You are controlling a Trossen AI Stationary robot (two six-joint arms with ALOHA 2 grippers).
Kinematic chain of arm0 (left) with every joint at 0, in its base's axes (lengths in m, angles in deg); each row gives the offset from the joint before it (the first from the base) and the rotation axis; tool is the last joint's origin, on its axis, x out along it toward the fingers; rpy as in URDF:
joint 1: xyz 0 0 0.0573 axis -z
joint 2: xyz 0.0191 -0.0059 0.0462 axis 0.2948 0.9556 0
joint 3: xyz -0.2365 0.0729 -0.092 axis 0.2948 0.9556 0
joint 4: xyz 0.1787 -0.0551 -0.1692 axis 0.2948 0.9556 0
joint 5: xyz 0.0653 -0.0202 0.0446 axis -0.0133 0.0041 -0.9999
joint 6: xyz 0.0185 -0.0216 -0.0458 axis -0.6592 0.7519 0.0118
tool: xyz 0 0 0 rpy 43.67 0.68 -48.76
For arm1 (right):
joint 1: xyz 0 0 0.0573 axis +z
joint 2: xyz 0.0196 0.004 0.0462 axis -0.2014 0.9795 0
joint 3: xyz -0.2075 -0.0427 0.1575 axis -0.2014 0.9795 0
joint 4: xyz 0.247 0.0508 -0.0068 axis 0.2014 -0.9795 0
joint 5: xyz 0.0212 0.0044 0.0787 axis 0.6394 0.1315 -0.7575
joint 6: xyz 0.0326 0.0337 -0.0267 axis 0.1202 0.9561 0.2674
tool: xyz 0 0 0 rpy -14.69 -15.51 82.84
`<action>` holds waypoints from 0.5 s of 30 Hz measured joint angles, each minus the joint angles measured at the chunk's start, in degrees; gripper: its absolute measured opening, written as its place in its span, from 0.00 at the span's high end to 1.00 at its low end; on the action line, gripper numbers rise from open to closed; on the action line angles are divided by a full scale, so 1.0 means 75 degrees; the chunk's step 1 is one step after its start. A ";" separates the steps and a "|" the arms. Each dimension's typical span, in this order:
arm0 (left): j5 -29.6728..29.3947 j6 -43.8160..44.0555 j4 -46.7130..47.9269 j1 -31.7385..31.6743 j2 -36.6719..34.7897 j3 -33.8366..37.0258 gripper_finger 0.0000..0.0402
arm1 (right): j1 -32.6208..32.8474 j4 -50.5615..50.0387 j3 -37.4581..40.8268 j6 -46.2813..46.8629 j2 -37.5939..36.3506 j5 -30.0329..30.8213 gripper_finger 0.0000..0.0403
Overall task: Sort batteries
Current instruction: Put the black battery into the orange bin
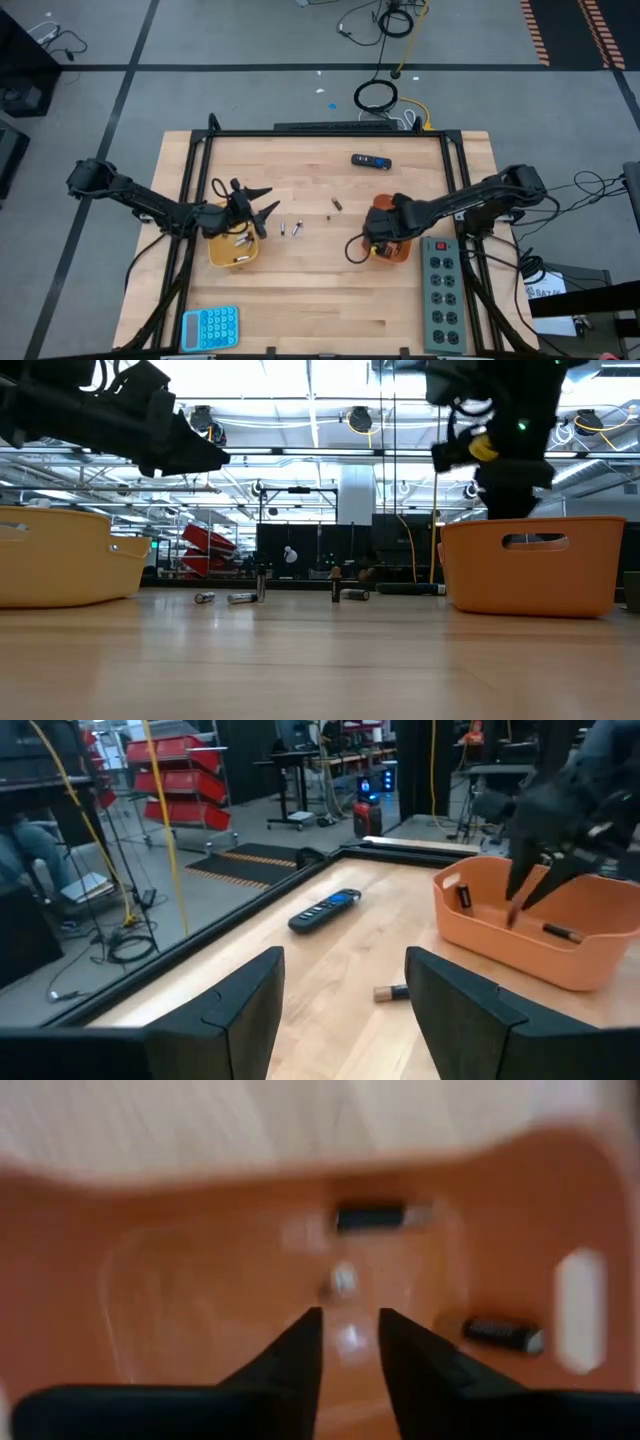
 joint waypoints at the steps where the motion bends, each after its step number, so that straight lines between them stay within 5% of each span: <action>1: 0.0045 -0.0006 -0.0002 -0.0033 0.0000 0.0000 0.46 | -0.0004 -0.0008 0.0098 0.0068 0.0020 -0.0178 0.76; 8: 0.0296 -0.0201 0.0030 -0.0120 0.0000 0.0000 0.46 | -0.0072 -0.0246 -0.0192 0.0073 -0.0049 -0.0449 0.57; 15: 0.0807 -0.0210 0.0036 -0.0114 0.0000 0.0000 0.46 | -0.0994 0.0846 -0.1256 -0.1532 -0.0069 -0.0493 0.57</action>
